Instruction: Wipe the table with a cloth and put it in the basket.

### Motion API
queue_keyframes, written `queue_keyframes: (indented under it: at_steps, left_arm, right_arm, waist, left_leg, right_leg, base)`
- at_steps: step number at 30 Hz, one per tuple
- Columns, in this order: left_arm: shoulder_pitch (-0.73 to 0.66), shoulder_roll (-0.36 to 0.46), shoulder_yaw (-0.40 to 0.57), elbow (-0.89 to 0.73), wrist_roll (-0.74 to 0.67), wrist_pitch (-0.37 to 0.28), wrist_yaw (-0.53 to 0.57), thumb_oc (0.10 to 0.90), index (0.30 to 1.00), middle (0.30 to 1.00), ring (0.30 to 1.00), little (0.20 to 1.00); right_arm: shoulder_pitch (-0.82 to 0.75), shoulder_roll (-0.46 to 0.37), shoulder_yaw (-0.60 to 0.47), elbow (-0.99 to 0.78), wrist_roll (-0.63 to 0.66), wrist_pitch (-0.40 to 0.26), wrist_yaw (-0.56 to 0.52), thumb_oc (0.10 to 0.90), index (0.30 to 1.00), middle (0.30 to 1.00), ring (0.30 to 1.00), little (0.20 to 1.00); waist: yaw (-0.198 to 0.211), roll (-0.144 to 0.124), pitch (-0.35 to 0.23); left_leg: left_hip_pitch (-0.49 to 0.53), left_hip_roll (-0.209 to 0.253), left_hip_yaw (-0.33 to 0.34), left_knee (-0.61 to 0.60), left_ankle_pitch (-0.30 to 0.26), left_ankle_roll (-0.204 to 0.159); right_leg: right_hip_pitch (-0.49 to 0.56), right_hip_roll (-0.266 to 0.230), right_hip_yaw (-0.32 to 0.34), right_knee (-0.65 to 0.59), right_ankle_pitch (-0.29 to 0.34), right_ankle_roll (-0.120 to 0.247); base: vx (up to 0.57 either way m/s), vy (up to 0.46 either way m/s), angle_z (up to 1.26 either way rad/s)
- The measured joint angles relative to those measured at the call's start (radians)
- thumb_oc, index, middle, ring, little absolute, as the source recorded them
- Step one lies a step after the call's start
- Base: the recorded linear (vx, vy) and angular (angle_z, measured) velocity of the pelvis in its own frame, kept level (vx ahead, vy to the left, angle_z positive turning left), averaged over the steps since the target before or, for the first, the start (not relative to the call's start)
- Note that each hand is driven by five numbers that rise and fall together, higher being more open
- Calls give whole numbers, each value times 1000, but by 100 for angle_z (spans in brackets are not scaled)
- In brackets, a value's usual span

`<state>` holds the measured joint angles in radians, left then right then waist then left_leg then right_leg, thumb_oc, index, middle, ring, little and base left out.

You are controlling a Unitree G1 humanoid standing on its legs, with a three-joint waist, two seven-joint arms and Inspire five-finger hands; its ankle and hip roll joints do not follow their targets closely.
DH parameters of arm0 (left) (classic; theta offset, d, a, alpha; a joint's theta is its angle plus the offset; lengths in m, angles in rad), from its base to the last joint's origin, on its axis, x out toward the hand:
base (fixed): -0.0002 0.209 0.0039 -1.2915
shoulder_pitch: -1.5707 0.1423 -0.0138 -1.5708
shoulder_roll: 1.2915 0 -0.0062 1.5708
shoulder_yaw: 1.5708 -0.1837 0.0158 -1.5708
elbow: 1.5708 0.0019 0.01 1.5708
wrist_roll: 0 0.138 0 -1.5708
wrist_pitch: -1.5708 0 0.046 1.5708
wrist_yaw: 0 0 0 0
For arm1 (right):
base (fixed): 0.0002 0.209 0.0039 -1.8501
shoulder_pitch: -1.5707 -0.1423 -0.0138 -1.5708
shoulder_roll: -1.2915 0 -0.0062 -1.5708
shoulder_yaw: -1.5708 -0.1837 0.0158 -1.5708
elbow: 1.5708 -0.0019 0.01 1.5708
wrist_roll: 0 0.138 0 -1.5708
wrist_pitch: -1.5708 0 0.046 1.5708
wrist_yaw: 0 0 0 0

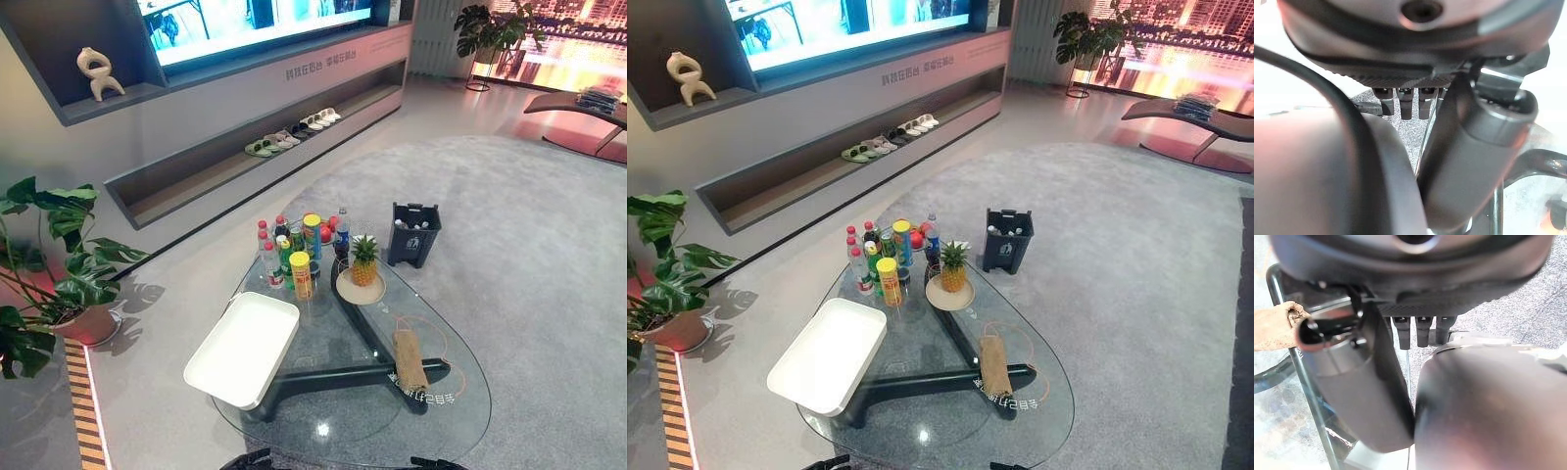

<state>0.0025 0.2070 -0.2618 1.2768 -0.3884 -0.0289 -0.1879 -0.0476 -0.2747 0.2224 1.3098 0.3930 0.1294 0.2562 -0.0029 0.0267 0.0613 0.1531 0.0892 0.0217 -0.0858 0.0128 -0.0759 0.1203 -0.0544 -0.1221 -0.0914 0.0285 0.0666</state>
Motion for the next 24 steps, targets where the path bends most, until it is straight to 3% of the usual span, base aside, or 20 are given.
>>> queue_keyframes:
  at_steps: [14, 24]
  left_arm:
    - [2, 0, 2, 0, -6, -7, 4, 800, 900, 900, 900, 900]
    - [-4, 2, 2, -1, -46, -26, 49, 800, 900, 900, 900, 900]
  right_arm:
    - [2, 1, 0, 1, -2, -14, 0, 800, 900, 900, 900, 900]
    - [-8, 0, 8, -17, -5, -86, -18, 800, 900, 900, 900, 900]
  waist:
    - [1, -1, 2]
    - [4, 1, 34]
  left_leg:
    - [0, 0, 0, 0, 0, 0]
    - [-55, 0, -1, 9, 2, -2]
  right_leg:
    - [3, 0, -6, 0, -1, 2]
    - [-50, 0, -7, 3, 7, -2]
  base:
    - [19, 0, 0]
    - [-22, -9, 0]
